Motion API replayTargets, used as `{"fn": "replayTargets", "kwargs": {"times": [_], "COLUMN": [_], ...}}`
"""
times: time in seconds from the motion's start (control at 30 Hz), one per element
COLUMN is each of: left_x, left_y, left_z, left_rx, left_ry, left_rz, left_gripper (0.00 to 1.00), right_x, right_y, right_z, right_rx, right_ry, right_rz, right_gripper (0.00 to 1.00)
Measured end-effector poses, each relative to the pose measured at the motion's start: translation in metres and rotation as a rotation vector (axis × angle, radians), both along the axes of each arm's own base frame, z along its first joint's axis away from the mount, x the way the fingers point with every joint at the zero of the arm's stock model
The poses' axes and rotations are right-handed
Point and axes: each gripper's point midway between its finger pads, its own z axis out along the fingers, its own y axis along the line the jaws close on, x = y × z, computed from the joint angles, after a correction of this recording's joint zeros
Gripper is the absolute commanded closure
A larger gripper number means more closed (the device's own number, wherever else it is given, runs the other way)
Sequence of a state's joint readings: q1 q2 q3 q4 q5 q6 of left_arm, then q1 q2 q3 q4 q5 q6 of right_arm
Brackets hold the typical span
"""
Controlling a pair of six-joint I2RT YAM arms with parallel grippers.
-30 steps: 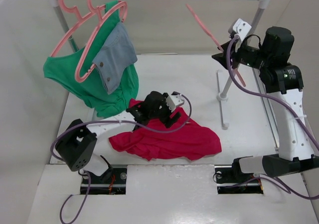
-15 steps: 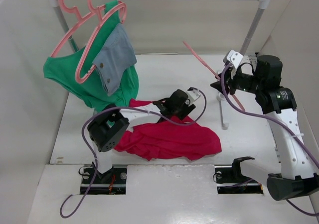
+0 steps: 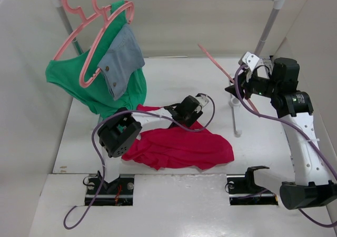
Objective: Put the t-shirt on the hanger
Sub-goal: Grab a hanger with the right arm
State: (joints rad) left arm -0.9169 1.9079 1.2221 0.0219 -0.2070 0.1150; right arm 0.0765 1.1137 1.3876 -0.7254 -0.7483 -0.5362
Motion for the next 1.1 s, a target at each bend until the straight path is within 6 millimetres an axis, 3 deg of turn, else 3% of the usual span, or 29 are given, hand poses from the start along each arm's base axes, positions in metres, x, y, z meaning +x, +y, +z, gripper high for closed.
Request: {"fn": "replayTargets", "kwargs": {"times": [0.13, 0.27, 0.33, 0.53, 0.57, 0.6, 0.87, 1.0, 1.1], "left_x": [-0.004, 0.000, 0.002, 0.001, 0.001, 0.000, -0.002, 0.001, 0.012], "left_y": [0.001, 0.001, 0.002, 0.004, 0.004, 0.004, 0.006, 0.014, 0.024], "left_z": [-0.006, -0.009, -0.015, -0.021, -0.022, -0.022, -0.016, 0.006, 0.027], "left_rx": [-0.007, -0.005, 0.003, 0.009, 0.009, 0.006, 0.008, -0.012, -0.041], "left_ry": [0.042, 0.044, 0.052, 0.077, 0.080, 0.082, 0.093, 0.089, 0.085], "left_rz": [-0.010, -0.004, 0.002, -0.012, -0.016, -0.017, -0.039, -0.047, -0.028], "left_gripper": [0.46, 0.53, 0.64, 0.85, 0.97, 1.00, 1.00, 1.00, 1.00], "right_x": [0.000, 0.000, 0.000, 0.000, 0.000, 0.000, -0.006, -0.013, -0.030], "right_y": [0.000, 0.000, -0.001, -0.002, -0.003, -0.003, -0.003, -0.003, -0.004], "right_z": [-0.004, -0.006, -0.006, -0.004, -0.004, -0.004, -0.012, -0.022, -0.044], "right_rx": [-0.003, -0.006, -0.008, -0.010, -0.010, -0.010, -0.013, 0.001, 0.015], "right_ry": [0.006, 0.011, 0.009, 0.001, 0.000, 0.002, 0.047, 0.104, 0.198], "right_rz": [0.001, 0.001, -0.003, -0.008, -0.008, -0.008, -0.010, -0.020, -0.048], "right_gripper": [1.00, 1.00, 1.00, 1.00, 1.00, 1.00, 1.00, 1.00, 1.00]}}
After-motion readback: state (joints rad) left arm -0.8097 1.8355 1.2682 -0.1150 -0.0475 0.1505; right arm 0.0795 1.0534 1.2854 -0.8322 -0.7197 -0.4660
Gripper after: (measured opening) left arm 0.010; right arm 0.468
